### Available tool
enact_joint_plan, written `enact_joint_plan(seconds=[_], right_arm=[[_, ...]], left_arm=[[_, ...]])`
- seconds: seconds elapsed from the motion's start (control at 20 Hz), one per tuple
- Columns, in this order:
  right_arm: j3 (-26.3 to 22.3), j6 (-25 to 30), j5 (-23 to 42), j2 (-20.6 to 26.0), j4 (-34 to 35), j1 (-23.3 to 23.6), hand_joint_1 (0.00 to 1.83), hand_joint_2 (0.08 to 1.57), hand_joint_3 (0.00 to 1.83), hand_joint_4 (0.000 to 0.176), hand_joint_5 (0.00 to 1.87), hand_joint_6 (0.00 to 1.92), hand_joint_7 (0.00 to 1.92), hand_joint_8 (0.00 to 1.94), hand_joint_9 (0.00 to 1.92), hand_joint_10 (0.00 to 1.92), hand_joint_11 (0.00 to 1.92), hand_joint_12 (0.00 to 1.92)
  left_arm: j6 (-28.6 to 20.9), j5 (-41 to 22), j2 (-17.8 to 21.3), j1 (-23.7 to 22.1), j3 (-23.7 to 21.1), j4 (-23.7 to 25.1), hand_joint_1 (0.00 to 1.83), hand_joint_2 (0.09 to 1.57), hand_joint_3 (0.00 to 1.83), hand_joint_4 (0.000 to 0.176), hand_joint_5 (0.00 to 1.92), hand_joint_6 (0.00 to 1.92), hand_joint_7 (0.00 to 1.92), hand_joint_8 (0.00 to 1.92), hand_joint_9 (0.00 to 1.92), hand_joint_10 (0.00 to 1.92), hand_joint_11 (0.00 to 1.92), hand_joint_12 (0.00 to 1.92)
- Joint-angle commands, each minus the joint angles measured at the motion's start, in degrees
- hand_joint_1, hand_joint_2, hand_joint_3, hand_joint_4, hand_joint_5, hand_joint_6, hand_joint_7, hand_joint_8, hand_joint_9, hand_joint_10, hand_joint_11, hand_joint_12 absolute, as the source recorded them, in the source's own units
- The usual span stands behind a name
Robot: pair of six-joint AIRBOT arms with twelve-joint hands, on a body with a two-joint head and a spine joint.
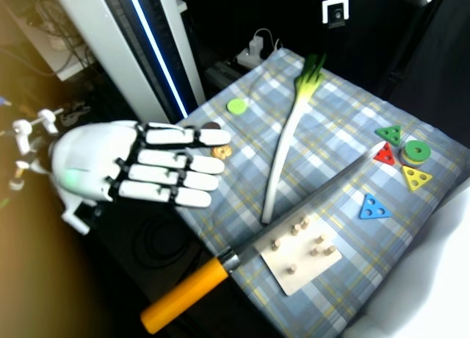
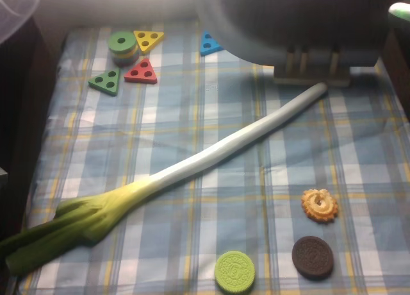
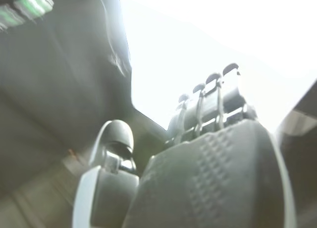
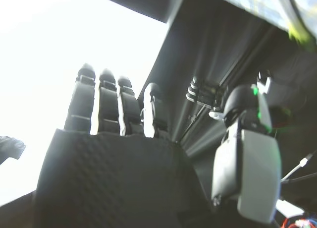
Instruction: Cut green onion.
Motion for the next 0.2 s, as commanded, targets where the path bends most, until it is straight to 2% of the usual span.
enact_joint_plan(seconds=[0.0, 0.1, 0.15], right_arm=[[0.18, 0.24, 11.65, 0.39, 3.41, -0.61, 0.51, 0.95, 0.00, 0.149, 0.00, 0.00, 0.00, 0.00, 0.00, 0.00, 0.00, 0.00], [-0.23, 1.19, 14.97, 0.28, 5.83, -3.98, 0.52, 0.97, 0.01, 0.149, 0.00, 0.00, 0.00, 0.00, 0.00, 0.00, 0.00, 0.00], [-0.45, 1.52, 16.07, 0.28, 6.27, -4.85, 0.52, 0.97, 0.00, 0.170, 0.00, 0.00, 0.01, 0.00, 0.01, 0.00, 0.01, 0.00]], left_arm=[[-1.15, -8.72, -0.08, 0.12, 0.26, 0.78, 0.32, 1.09, 0.00, 0.118, 0.00, 0.00, 0.00, 0.00, 0.00, 0.00, 0.00, 0.00], [-1.98, -11.13, -0.12, 0.88, 0.05, 0.91, 0.45, 1.03, 0.00, 0.155, 0.00, 0.00, 0.00, 0.00, 0.00, 0.00, 0.00, 0.00], [-2.96, -12.36, -0.28, 1.10, 0.04, 1.14, 0.49, 1.02, 0.00, 0.127, 0.00, 0.00, 0.00, 0.00, 0.00, 0.00, 0.00, 0.00]])
